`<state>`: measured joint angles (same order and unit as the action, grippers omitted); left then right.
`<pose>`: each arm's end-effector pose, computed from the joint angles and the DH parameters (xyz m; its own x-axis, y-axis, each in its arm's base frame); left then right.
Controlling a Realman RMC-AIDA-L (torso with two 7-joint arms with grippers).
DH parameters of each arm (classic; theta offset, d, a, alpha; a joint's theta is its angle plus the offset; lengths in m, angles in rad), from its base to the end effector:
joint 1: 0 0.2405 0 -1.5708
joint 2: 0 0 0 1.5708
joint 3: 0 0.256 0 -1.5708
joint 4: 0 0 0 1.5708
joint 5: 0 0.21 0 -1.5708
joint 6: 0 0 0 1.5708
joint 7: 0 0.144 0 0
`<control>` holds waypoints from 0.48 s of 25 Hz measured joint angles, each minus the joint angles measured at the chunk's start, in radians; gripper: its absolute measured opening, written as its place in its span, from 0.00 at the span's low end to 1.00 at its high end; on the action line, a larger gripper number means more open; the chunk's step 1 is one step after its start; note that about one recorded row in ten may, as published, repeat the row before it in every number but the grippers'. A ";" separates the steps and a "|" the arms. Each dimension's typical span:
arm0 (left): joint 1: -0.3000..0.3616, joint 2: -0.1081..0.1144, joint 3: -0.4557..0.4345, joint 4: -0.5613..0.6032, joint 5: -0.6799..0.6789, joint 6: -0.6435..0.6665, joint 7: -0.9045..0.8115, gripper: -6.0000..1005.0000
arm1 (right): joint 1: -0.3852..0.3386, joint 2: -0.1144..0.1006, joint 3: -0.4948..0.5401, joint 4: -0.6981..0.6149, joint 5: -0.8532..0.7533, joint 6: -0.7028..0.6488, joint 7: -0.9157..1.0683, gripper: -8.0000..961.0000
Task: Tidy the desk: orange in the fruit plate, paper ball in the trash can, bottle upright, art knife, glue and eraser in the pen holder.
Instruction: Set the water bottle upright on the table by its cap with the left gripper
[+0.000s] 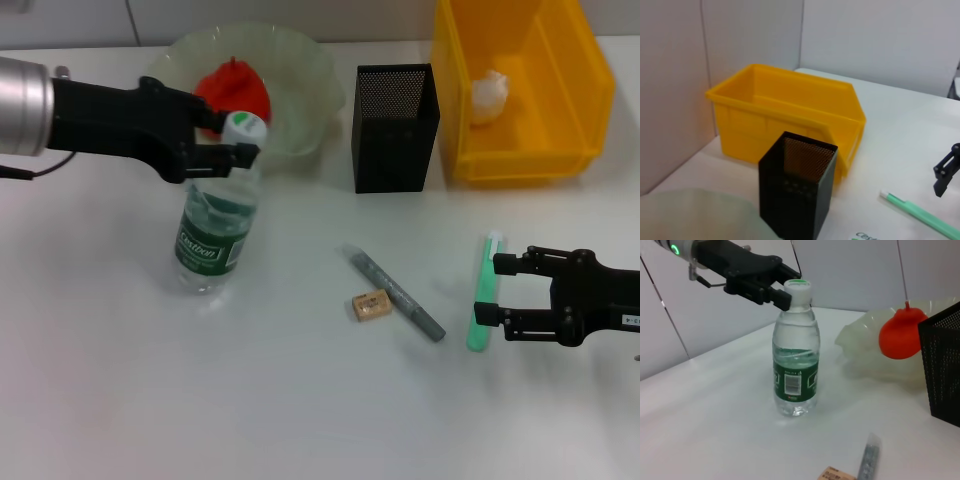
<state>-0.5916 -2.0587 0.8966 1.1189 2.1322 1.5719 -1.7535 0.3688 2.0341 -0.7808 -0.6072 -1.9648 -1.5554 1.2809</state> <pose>-0.1960 0.3695 0.0467 0.9339 0.2623 0.2430 0.3216 -0.9132 -0.2504 0.3155 0.2803 -0.0015 0.7969 -0.3995 -0.4532 -0.5080 -0.8491 -0.1447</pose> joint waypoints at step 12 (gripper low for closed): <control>0.060 0.015 -0.071 0.039 -0.028 0.029 0.009 0.44 | 0.003 0.003 0.000 -0.006 0.000 0.000 0.017 0.84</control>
<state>-0.5321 -2.0436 0.8254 1.1584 2.1043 1.6011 -1.7442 0.3721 2.0367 -0.7807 -0.6135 -1.9650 -1.5558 1.2974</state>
